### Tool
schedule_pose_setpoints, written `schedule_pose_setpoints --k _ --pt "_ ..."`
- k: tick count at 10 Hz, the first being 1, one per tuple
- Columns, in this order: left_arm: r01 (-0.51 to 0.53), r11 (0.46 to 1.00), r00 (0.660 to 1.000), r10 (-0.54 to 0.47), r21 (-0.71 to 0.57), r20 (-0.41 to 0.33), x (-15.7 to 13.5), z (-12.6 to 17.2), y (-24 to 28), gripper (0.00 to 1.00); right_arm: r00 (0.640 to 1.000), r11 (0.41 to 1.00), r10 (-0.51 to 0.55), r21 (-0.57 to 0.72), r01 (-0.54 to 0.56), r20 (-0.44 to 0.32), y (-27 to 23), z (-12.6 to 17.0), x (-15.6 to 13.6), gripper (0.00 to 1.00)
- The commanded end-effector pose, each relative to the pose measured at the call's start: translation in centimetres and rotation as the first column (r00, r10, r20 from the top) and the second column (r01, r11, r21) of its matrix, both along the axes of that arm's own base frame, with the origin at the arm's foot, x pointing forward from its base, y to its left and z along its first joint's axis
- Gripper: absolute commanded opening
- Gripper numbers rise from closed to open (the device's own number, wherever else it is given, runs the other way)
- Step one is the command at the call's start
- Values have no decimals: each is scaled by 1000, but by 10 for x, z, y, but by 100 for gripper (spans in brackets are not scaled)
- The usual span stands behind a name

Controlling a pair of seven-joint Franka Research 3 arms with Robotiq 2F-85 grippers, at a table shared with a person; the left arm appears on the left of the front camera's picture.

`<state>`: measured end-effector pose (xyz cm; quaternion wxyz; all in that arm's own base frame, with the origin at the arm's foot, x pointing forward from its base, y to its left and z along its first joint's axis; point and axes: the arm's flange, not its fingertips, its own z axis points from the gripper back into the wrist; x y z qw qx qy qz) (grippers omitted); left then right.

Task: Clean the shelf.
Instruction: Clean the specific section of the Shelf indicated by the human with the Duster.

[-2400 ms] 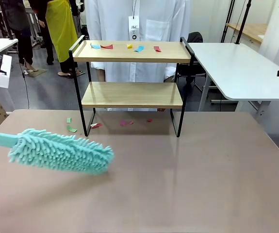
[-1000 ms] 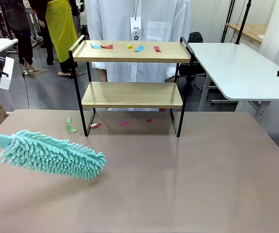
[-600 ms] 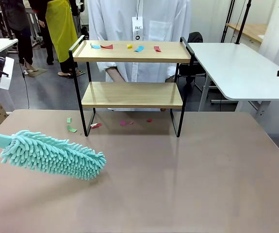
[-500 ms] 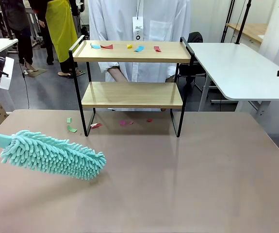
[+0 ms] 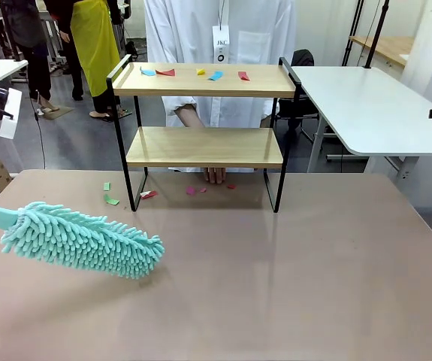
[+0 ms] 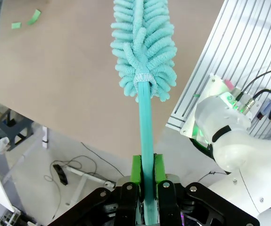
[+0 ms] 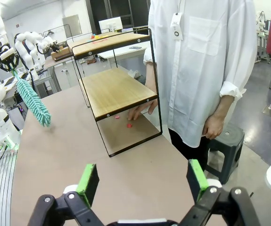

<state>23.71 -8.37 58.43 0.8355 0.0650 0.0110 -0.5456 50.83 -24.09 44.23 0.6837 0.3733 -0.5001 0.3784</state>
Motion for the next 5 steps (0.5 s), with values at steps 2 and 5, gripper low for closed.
schedule_pose_setpoints --k 2,5 --pt "-3 1000 1000 3 -17 -3 -2 1 1 13 1000 1000 3 -6 -3 3 1 3 0 100" --pt "-3 1000 1000 3 -17 -3 -2 1 1 13 1000 1000 3 -6 -3 3 1 3 0 100"
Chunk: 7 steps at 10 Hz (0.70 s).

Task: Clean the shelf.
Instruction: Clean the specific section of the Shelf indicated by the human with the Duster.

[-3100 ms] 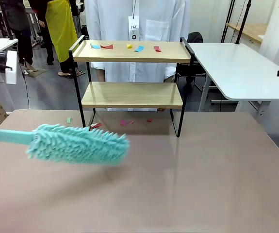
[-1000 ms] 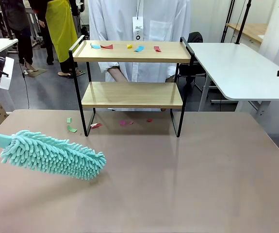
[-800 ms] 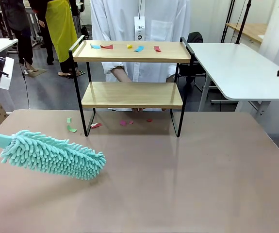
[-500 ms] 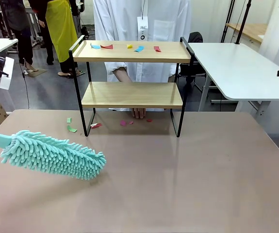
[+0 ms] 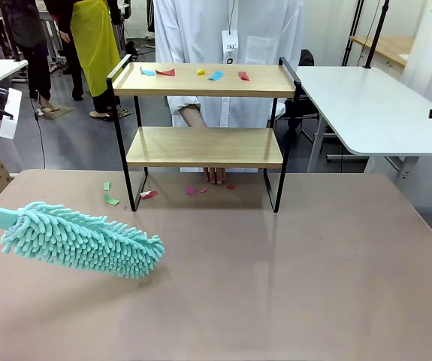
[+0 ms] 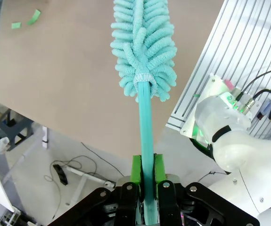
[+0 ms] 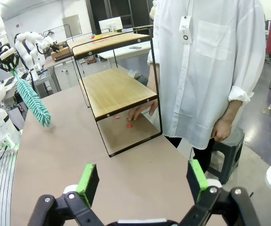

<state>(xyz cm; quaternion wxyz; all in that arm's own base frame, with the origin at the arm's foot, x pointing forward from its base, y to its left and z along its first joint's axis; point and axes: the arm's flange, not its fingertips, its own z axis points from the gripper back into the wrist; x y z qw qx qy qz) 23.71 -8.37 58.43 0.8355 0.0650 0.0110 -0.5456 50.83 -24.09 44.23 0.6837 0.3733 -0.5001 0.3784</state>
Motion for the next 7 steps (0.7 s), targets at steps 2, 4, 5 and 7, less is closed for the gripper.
schedule_pose_setpoints --k 2,4,5,7 --pt "-3 1000 1000 3 -17 -3 -2 1 1 13 1000 1000 3 -6 -3 3 1 3 0 100" --pt "-3 1000 1000 3 -17 -3 -2 1 1 13 1000 1000 3 -6 -3 3 1 3 0 100" --pt "-3 1000 1000 3 -17 -3 -2 1 1 13 1000 1000 3 -6 -3 3 1 3 0 100" --pt "-3 1000 1000 3 -17 -3 -2 1 1 13 1000 1000 3 -6 -3 3 1 3 0 100"
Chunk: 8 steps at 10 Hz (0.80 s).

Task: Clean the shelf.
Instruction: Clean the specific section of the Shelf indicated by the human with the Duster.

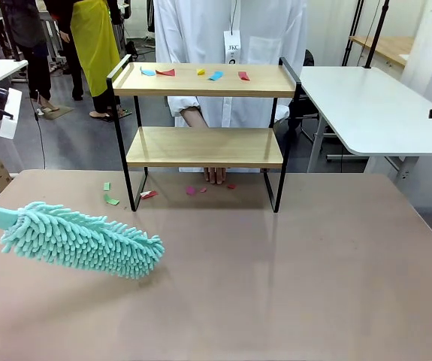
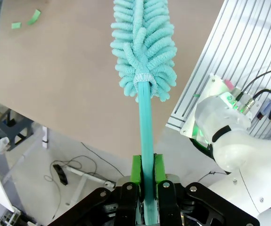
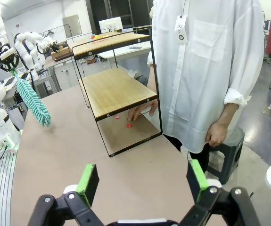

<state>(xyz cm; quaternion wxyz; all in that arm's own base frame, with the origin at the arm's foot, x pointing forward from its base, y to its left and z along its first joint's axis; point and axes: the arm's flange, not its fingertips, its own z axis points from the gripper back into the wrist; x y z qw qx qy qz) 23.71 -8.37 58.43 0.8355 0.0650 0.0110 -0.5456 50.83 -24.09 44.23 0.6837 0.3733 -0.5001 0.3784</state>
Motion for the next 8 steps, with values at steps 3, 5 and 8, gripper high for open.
schedule_pose_setpoints --k 3,5,8 --pt "37 984 998 -44 -174 -35 -2 -10 -1 13 1000 1000 3 -6 -3 3 1 3 0 100" --pt "-13 954 994 -19 -301 -104 -9 -24 -22 13 1000 1000 3 -6 -3 3 1 3 0 100" --pt "-325 862 939 245 -388 -243 -34 -35 -81 13 1000 1000 3 -6 -3 3 1 3 0 100"
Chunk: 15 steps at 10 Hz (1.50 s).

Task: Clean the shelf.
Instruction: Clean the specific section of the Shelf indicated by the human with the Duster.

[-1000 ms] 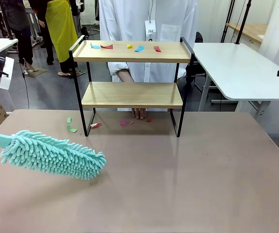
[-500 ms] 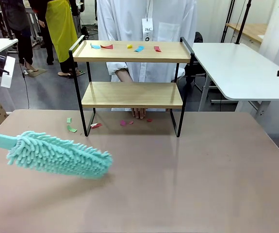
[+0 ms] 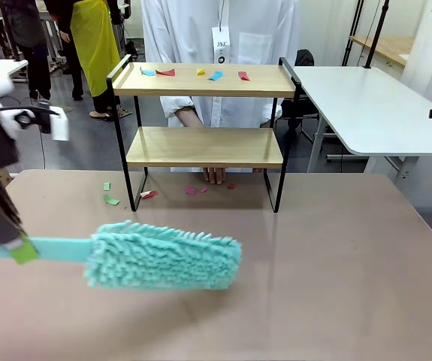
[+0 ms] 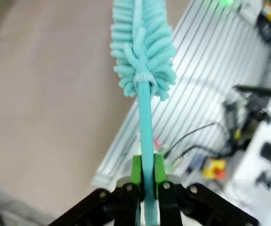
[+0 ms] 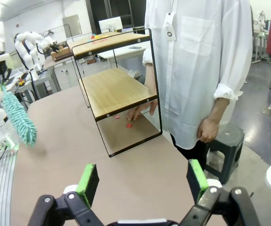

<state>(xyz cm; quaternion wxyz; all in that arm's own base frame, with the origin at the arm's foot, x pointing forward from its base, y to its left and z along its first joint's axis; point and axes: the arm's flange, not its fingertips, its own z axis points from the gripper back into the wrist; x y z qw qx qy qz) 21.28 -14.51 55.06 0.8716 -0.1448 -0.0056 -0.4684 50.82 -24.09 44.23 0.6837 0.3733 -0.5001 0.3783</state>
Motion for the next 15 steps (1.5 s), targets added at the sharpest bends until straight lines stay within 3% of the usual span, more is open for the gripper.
schedule_pose_setpoints --k 1,3,4,5,7,8,9,10,13,14,15 --pt "-268 963 963 266 -42 -41 -16 -11 -41 13 1000 1000 3 -6 -3 3 1 3 0 100" --pt "-450 891 890 442 -63 -110 -25 -33 -93 13 1000 1000 3 -6 -3 3 1 3 0 100" --pt "-534 844 845 531 -53 -61 -29 -42 -112 13 1000 1000 3 -6 -3 3 1 3 0 100" --pt "-524 842 851 513 -127 -108 -29 -49 -130 13 1000 1000 3 -6 -3 3 1 3 0 100" --pt "-629 741 775 620 -234 -121 -20 -65 -147 13 1000 1000 3 -6 -3 3 1 3 0 100" --pt "-617 740 786 599 -269 -155 -16 -71 -157 13 1000 1000 3 -6 -3 3 1 3 0 100" --pt "-571 799 821 548 -188 -161 -8 -69 -155 13 1000 1000 3 -6 -3 3 1 3 0 100" --pt "-615 759 788 601 -213 -133 -15 -48 -152 13 1000 1000 3 -6 -3 3 1 3 0 100" --pt "-607 767 795 590 -207 -142 -10 -57 -159 13 1000 1000 3 -6 -3 3 1 3 0 100" --pt "-664 722 745 661 -195 -88 -9 -64 -183 13 1000 1000 3 -6 -3 3 1 3 0 100" --pt "-692 694 718 691 -199 -84 -5 -73 -197 13 1000 1000 3 -6 -3 3 1 3 0 100"
